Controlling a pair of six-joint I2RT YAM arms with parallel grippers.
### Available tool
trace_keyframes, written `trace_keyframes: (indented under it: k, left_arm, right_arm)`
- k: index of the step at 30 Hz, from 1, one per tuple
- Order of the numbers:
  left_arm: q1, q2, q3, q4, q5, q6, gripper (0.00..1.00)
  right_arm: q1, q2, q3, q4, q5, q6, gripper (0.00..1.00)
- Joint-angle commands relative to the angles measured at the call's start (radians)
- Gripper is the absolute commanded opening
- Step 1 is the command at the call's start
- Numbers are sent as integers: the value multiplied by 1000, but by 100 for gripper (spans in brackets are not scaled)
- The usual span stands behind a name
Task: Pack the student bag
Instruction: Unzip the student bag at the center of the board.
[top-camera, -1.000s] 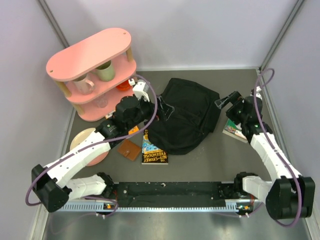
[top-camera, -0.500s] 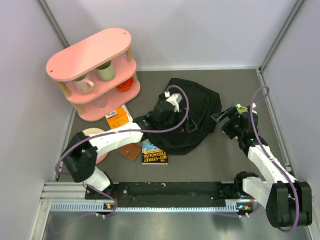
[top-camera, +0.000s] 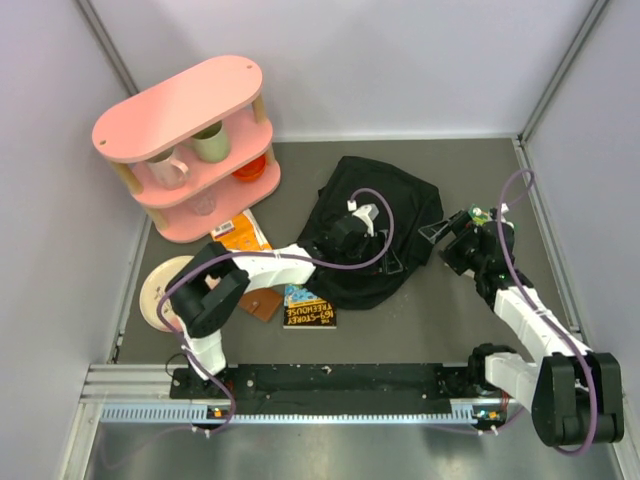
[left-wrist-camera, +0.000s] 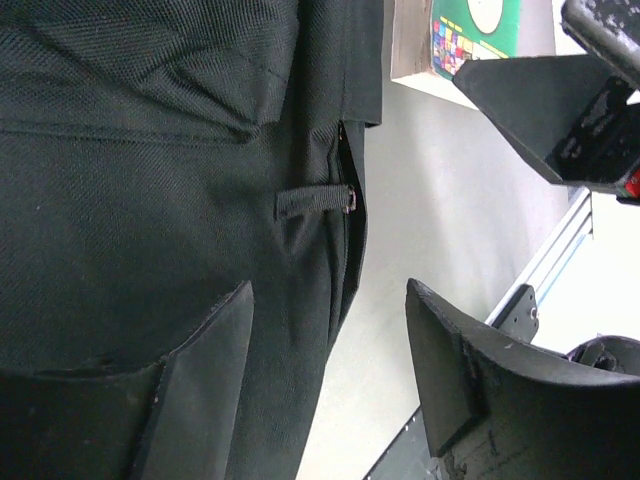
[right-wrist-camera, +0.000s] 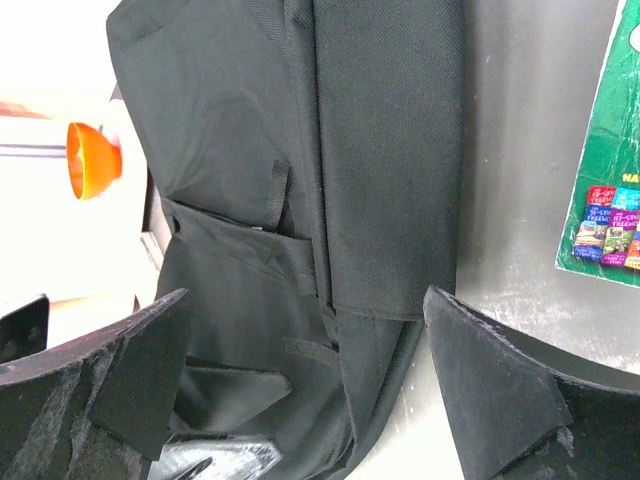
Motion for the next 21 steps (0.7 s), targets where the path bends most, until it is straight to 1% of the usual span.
trace_keyframes:
  k: [1, 2, 7, 9, 11, 12, 14, 15, 17, 20, 21]
  left_arm:
    - [4, 49, 53, 108, 19, -37, 65]
    - [7, 56, 51, 137, 16, -43, 63]
    - [25, 106, 53, 226, 39, -72, 60]
    - [28, 121, 57, 246, 46, -77, 57]
    - [36, 130, 65, 251, 56, -95, 56]
    - [41, 141, 63, 260, 62, -105, 52]
    - [48, 153, 66, 292, 82, -124, 49]
    - [47, 162, 73, 289, 86, -126, 46]
    - [47, 168, 76, 283, 91, -129, 43]
    - [51, 172, 73, 286, 91, -134, 35]
    - [51, 173, 74, 281, 92, -132, 33]
  right_arm:
    - [-10, 20, 4, 50, -20, -1, 95]
    - [-11, 21, 2, 59, -23, 2, 95]
    - [-11, 32, -2, 83, -40, 13, 95]
    - [-13, 35, -1, 77, -33, 13, 95]
    - [-11, 38, 7, 70, -25, 7, 95]
    - [-11, 40, 7, 70, -23, 7, 95]
    - [-11, 43, 7, 71, -22, 5, 95]
    - [-11, 44, 7, 73, -23, 7, 95]
    - [-11, 50, 13, 68, -23, 0, 95]
    - [-11, 55, 19, 62, -22, -3, 95]
    - [-11, 57, 18, 63, -22, -3, 95]
